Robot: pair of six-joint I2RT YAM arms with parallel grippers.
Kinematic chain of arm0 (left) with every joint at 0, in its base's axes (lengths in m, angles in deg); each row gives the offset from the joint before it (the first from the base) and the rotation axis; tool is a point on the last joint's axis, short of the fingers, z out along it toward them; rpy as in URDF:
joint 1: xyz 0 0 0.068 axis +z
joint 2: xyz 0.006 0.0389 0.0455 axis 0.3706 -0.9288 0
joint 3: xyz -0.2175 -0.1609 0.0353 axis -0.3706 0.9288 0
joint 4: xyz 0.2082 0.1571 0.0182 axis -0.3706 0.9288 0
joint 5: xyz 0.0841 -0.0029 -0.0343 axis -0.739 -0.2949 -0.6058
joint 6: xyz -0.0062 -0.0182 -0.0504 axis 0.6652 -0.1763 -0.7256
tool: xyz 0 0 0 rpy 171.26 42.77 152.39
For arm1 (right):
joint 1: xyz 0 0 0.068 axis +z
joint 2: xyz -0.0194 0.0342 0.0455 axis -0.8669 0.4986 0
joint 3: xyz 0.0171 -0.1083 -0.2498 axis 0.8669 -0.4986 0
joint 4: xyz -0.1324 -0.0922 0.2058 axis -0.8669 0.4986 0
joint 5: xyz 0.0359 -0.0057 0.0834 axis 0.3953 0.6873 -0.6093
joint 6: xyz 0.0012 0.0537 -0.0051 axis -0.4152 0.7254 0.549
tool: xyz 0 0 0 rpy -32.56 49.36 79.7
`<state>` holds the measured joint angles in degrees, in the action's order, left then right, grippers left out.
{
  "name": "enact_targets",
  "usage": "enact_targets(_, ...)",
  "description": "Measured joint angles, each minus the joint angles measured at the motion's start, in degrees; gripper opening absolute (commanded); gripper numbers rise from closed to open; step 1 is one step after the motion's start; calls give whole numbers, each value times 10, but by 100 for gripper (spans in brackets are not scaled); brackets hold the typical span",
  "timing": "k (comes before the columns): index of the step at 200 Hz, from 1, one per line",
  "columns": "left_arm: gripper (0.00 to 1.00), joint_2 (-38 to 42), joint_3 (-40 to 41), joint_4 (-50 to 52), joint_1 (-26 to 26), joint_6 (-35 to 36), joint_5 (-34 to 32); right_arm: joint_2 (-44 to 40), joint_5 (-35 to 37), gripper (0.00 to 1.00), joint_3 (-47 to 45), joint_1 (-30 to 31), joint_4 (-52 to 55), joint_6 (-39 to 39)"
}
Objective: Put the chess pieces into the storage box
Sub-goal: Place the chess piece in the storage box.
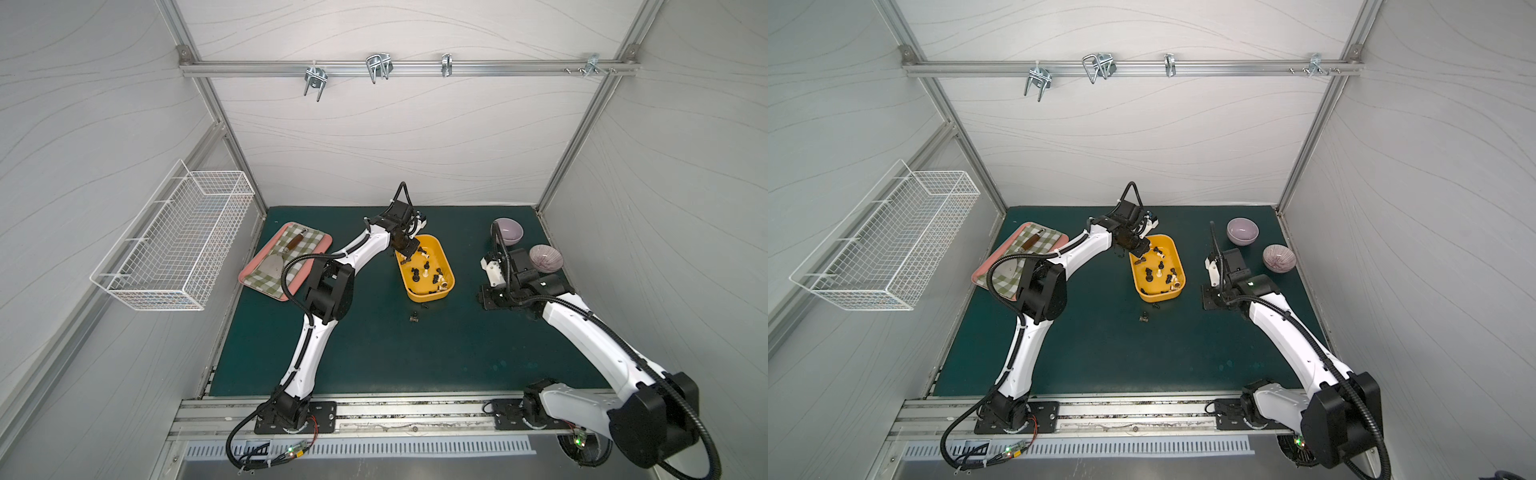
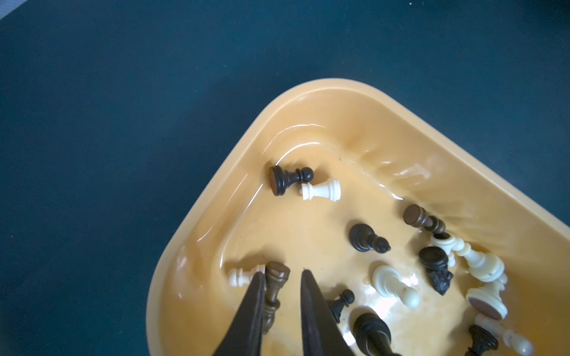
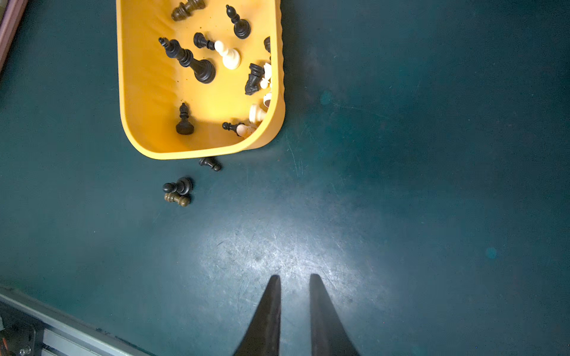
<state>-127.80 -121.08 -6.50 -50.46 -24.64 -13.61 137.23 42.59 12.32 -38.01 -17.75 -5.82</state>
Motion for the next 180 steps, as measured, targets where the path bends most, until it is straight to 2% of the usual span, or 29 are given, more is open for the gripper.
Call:
enact_targets(89, 24, 15, 14, -6, 5, -16, 9, -4, 1, 20, 0, -1, 3, -1)
enact_targets(143, 24, 155, 147, -42, 27, -59, 13, -4, -2, 20, 0, 3, 2, -10)
enact_targets(180, 24, 266, 262, -64, 56, -98, 14, 7, 6, 20, 2, 52, -2, -21)
